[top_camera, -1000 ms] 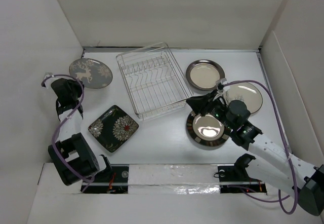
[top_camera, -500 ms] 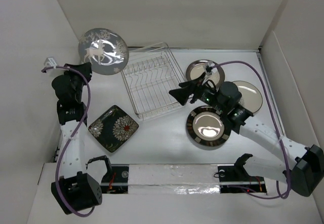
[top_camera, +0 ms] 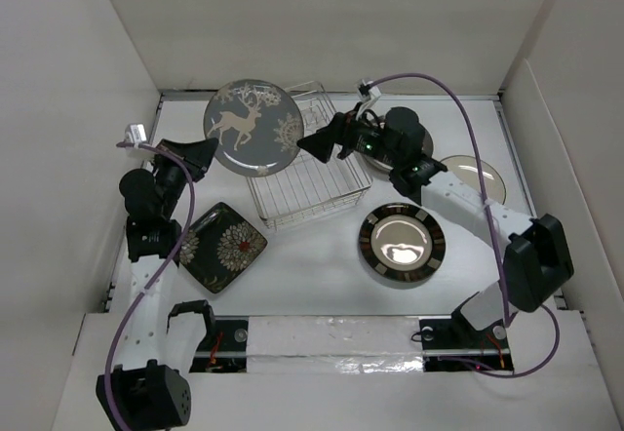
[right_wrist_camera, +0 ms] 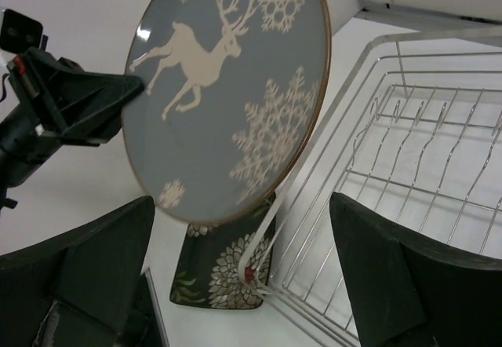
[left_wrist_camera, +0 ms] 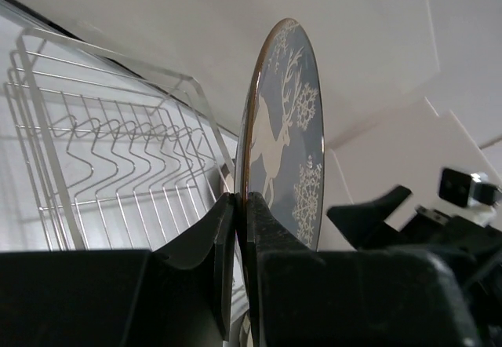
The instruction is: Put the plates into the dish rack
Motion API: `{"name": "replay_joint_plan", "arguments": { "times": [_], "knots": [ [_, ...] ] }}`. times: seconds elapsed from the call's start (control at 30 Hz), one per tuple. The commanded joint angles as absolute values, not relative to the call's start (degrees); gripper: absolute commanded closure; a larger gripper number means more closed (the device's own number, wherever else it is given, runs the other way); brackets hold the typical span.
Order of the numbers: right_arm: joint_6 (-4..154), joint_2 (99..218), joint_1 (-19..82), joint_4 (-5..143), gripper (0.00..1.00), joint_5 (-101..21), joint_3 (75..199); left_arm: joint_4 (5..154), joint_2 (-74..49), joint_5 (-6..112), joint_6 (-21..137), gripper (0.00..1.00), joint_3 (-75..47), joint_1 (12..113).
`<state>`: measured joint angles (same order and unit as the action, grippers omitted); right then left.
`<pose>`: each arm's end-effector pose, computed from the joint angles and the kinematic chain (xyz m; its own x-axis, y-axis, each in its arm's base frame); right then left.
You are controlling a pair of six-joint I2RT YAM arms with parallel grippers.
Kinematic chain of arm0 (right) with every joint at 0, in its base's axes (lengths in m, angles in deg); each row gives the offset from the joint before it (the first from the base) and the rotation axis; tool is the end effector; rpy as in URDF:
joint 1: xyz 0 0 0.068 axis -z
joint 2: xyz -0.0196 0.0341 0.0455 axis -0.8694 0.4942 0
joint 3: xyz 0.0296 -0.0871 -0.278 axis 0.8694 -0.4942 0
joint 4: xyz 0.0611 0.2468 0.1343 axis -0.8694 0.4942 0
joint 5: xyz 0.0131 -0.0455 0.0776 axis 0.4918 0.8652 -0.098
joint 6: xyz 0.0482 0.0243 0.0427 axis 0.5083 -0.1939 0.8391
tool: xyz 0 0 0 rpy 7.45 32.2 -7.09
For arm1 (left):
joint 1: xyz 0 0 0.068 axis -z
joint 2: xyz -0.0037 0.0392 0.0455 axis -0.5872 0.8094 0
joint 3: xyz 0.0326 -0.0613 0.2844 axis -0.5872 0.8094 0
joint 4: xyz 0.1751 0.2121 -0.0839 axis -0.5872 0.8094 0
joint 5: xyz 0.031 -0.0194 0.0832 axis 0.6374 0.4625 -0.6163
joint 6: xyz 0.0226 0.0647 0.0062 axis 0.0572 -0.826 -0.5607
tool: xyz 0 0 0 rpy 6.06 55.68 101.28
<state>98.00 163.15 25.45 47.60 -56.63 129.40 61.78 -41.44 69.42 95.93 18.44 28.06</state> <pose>0.3153 0.2481 0.3795 -0.3912 0.2837 -0.8755 -0.7638 0.4306 0.4808 0.2248 0.0078 0.3755 -0.0689 -0.7106 -0.7003 0.3531 0.6391 -0.6833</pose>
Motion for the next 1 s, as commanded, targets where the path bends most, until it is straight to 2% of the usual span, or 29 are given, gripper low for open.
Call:
{"name": "replay_joint_plan", "arguments": {
  "times": [0.0, 0.3, 0.4, 0.43, 0.47, 0.53, 0.57, 0.63, 0.67, 0.7, 0.77, 0.83, 0.97],
  "knots": [
    [98.6, 166.2, 26.5, 44.9, 0.02, -62.2, 134.3, 46.7, -44.6, 74.2, 101.7, 1.0, 18.6, 29.2],
    [101.4, 173.8, 27.0, 41.5, 0.02, -63.0, 136.4, 40.0, -45.3, 81.9, 105.4, 1.0, 23.4, 29.2],
    [103.9, 175.7, 27.0, 37.4, 0.1, -66.1, 137.0, 37.9, -45.1, 84.0, 106.9, 1.0, 25.1, 29.2],
    [104.9, 176.0, 27.0, 36.3, 0.16, -66.7, 137.0, 37.8, -44.8, 85.1, 106.7, 1.0, 25.4, 29.2],
    [105.3, 176.2, 27.0, 34.2, 0.38, -67.0, 136.9, 37.8, -44.7, 85.6, 106.7, 1.0, 25.6, 29.2],
    [107.3, 176.9, 27.0, 32.4, 0.61, -67.6, 136.6, 37.5, -45.1, 85.6, 106.2, 1.0, 27.4, 29.2],
    [107.9, 177.0, 27.0, 30.5, 0.86, -67.9, 136.2, 37.7, -45.3, 85.3, 105.3, 1.0, 28.0, 29.7],
    [108.3, 176.6, 27.0, 30.4, 1.0, -66.3, 135.9, 39.0, -44.7, 84.7, 103.9, 1.0, 28.7, 30.2],
    [108.2, 176.2, 27.0, 30.8, 1.0, -65.1, 135.4, 41.3, -44.0, 85.0, 102.4, 0.95, 28.5, 31.0],
    [108.2, 175.8, 27.0, 30.9, 1.0, -63.7, 135.2, 41.9, -42.4, 85.9, 101.8, 0.77, 27.9, 31.0],
    [108.1, 175.0, 27.5, 31.3, 1.0, -60.3, 134.8, 43.2, -41.8, 87.9, 100.9, 0.64, 27.6, 31.0],
    [108.3, 174.6, 29.2, 32.0, 1.0, -57.4, 135.1, 45.6, -41.8, 85.9, 97.1, 0.55, 26.4, 32.3],
    [109.7, 173.4, 32.3, 32.2, 1.0, -54.2, 135.3, 59.1, -40.5, 81.3, 88.6, 0.48, 21.2, 33.5]
  ]
}}
